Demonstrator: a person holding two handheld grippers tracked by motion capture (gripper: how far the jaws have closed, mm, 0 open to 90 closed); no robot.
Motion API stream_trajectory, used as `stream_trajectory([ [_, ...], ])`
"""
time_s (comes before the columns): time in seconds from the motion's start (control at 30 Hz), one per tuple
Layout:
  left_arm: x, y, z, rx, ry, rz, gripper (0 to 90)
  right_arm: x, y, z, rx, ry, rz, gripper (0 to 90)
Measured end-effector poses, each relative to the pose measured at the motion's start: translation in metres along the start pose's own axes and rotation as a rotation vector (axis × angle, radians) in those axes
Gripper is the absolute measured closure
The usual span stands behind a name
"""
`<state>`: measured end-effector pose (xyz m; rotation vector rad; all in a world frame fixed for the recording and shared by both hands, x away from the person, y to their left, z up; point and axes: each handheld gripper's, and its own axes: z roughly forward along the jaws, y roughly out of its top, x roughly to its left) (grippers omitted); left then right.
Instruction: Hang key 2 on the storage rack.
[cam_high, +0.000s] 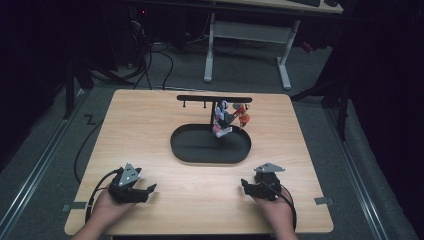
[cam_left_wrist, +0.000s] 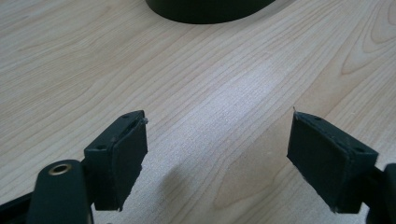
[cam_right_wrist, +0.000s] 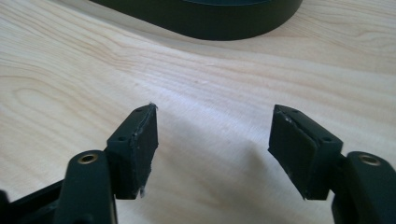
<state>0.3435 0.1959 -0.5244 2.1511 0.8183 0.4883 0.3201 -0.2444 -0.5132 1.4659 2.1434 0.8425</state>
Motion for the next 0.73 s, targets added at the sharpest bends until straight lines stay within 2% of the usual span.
stream_trajectory([
  [0.07,0.0,0.0,0.0,-0.004,-0.003,-0.002,20.4,0.005,-0.011,-0.006,-0.067,-0.004,0.019,30.0],
  [0.13,-0.001,0.0,0.0,-0.01,-0.007,-0.007,20.4,0.01,-0.025,-0.014,-0.15,-0.026,0.01,30.6],
  [0.2,-0.001,0.0,-0.001,-0.024,-0.01,-0.016,20.3,0.01,-0.028,-0.021,-0.152,-0.011,0.006,26.4],
  [0.27,-0.002,-0.001,-0.002,-0.04,-0.009,-0.019,18.2,0.008,-0.03,-0.023,-0.172,-0.045,0.015,26.2],
  [0.3,-0.002,-0.002,-0.003,-0.041,-0.001,-0.024,17.0,0.007,-0.032,-0.021,-0.172,-0.046,0.024,25.8],
  [0.37,-0.001,-0.006,-0.006,-0.062,0.013,-0.06,16.2,0.006,-0.031,-0.017,-0.177,-0.03,0.023,23.8],
  [0.47,-0.001,-0.008,-0.009,-0.063,0.032,-0.101,16.3,0.007,-0.026,-0.012,-0.183,-0.004,-0.024,21.9],
  [0.57,-0.003,-0.008,-0.011,-0.064,0.06,-0.098,16.3,0.008,-0.024,-0.013,-0.203,0.006,-0.049,21.6],
  [0.63,-0.004,-0.009,-0.011,-0.062,0.069,-0.091,16.9,0.007,-0.024,-0.015,-0.22,0.025,-0.026,21.5],
  [0.73,-0.004,-0.011,-0.01,-0.045,0.068,-0.087,17.0,0.006,-0.023,-0.016,-0.229,0.024,-0.025,21.4],
])
